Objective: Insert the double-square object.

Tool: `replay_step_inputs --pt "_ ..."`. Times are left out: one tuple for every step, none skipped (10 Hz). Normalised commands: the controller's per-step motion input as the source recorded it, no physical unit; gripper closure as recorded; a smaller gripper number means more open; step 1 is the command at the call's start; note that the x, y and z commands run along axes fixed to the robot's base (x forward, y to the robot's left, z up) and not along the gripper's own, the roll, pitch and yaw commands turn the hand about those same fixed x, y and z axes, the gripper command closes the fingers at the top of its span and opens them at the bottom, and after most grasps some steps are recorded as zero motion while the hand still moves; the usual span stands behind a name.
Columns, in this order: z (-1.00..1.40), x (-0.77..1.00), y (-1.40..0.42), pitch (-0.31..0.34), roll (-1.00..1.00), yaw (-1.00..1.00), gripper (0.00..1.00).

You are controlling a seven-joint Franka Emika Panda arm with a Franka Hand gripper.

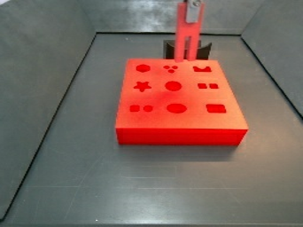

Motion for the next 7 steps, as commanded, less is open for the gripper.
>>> replay_step_inputs --pt "-0.15 1.00 -0.07 -0.031 0.05 -0.16 1.00" --pt "-0.12 1.00 -0.06 -0.050 0.03 -0.17 1.00" --pt "-0.03 1.00 -0.04 -0.066 0.00 -0.17 1.00" --pt "0.00 0.98 -0.03 -0.056 0.00 -0.19 1.00" --pt "0.00 0.96 -0.02 -0.054 0.00 -0.21 1.00" --pt "0.00 0.94 -0.02 -0.054 0.00 -0.23 1.00" --pt "0.00 0.91 -0.02 -0.017 0.00 -0.25 1.00"
